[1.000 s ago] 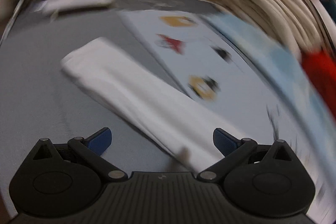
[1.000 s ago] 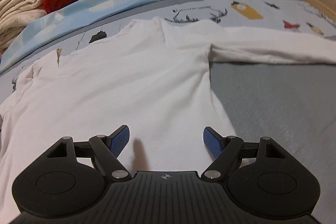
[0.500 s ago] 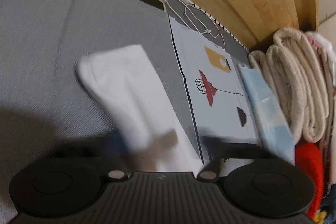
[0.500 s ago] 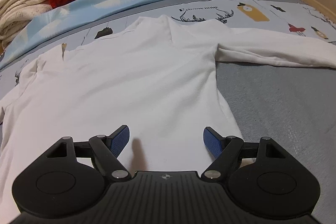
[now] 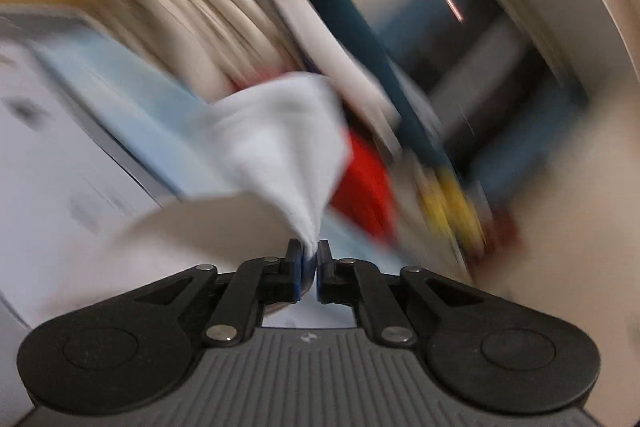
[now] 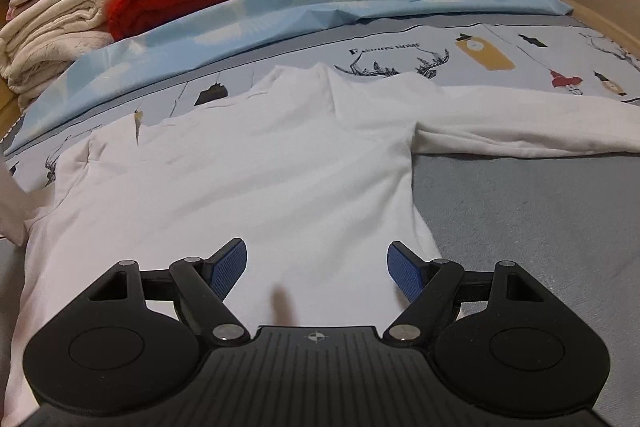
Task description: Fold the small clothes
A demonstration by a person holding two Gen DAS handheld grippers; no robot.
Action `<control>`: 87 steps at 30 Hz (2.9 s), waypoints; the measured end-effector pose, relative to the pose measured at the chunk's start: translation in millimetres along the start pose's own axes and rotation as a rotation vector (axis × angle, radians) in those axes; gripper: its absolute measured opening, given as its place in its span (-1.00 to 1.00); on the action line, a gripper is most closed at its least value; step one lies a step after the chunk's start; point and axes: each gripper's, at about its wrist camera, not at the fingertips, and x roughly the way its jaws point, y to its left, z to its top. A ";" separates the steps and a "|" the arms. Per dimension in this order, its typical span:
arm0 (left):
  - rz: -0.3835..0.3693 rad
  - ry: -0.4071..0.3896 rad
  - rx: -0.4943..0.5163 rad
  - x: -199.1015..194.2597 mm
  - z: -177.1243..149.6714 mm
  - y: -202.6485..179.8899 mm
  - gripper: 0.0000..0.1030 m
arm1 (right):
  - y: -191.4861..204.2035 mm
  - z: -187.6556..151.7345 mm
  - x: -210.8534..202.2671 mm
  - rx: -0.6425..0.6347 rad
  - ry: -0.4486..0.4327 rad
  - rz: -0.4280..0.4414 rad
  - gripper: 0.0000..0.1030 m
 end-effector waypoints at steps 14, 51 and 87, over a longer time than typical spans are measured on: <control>0.557 0.300 0.148 -35.8 -84.2 115.4 0.83 | -38.5 14.9 -13.1 0.189 0.016 0.078 0.53; 0.484 0.307 0.089 -78.3 -94.2 109.2 0.99 | -319.8 62.4 -31.1 0.986 -0.308 -0.237 0.54; 0.598 0.227 -0.149 -78.0 -43.0 188.6 0.99 | 211.3 49.3 69.8 -0.495 -0.101 0.317 -0.01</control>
